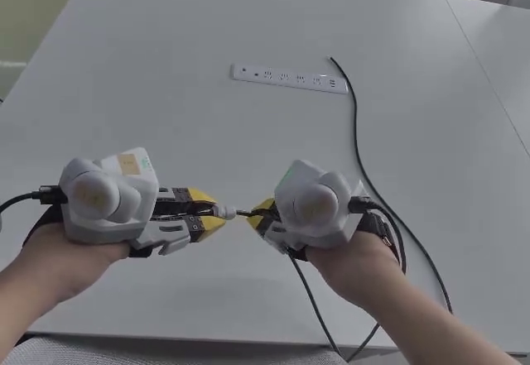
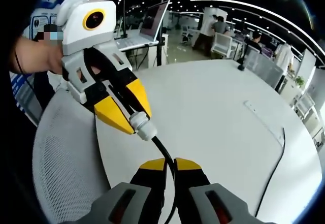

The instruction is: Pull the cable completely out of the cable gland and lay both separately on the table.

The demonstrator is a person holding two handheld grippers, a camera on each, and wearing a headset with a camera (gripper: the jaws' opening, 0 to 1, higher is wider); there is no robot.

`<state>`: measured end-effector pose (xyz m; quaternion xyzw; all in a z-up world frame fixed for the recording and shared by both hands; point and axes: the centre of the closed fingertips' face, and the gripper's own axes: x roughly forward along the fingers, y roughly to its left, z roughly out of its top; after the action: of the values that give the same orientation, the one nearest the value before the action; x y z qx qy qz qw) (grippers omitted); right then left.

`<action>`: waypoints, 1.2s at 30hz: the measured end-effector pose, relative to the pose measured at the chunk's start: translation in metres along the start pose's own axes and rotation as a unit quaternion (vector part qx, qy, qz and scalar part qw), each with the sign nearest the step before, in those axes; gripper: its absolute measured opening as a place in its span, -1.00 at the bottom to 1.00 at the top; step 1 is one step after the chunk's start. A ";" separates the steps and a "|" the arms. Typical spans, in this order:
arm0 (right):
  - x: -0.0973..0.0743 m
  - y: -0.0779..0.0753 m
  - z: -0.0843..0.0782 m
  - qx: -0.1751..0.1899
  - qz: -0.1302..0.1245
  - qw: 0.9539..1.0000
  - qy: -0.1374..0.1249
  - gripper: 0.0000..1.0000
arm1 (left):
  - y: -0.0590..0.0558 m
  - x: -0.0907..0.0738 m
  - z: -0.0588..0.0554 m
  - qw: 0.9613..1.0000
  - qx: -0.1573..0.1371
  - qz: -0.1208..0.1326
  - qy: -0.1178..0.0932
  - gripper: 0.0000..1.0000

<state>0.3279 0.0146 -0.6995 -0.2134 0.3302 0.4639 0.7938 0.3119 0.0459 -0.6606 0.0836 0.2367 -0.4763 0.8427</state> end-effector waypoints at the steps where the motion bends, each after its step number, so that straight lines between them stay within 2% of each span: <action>1: 0.000 -0.002 -0.002 0.013 -0.001 1.000 0.002 -1.00 | 0.000 0.000 0.000 1.000 0.000 0.000 0.000 -0.70; 3: 0.000 -0.005 -0.006 0.040 -0.004 0.999 0.004 -1.00 | 0.000 -0.001 0.001 1.000 0.000 0.001 -0.002 -0.70; 8: 0.001 -0.011 -0.018 0.061 -0.008 0.998 0.018 -1.00 | -0.002 -0.001 0.000 1.000 -0.001 0.000 -0.001 -0.70; 12: 0.002 -0.016 -0.027 0.103 -0.009 0.994 0.027 -1.00 | -0.003 -0.001 0.001 1.000 -0.001 -0.001 -0.002 -0.70; 16: 0.002 -0.018 -0.031 0.119 -0.010 0.992 0.029 -1.00 | -0.002 -0.001 0.003 1.000 -0.001 -0.002 -0.003 -0.70; 29: 0.001 -0.017 -0.033 0.101 -0.008 0.994 0.027 -0.98 | -0.003 0.000 0.002 1.000 -0.002 -0.003 -0.001 -0.70; 36: -0.001 -0.015 -0.031 0.040 -0.007 0.999 0.025 -0.95 | -0.002 0.000 0.002 1.000 -0.002 -0.003 0.000 -0.70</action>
<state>0.3310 -0.0131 -0.7198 -0.1949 0.3665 0.4389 0.7969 0.3111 0.0440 -0.6584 0.0811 0.2383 -0.4784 0.8413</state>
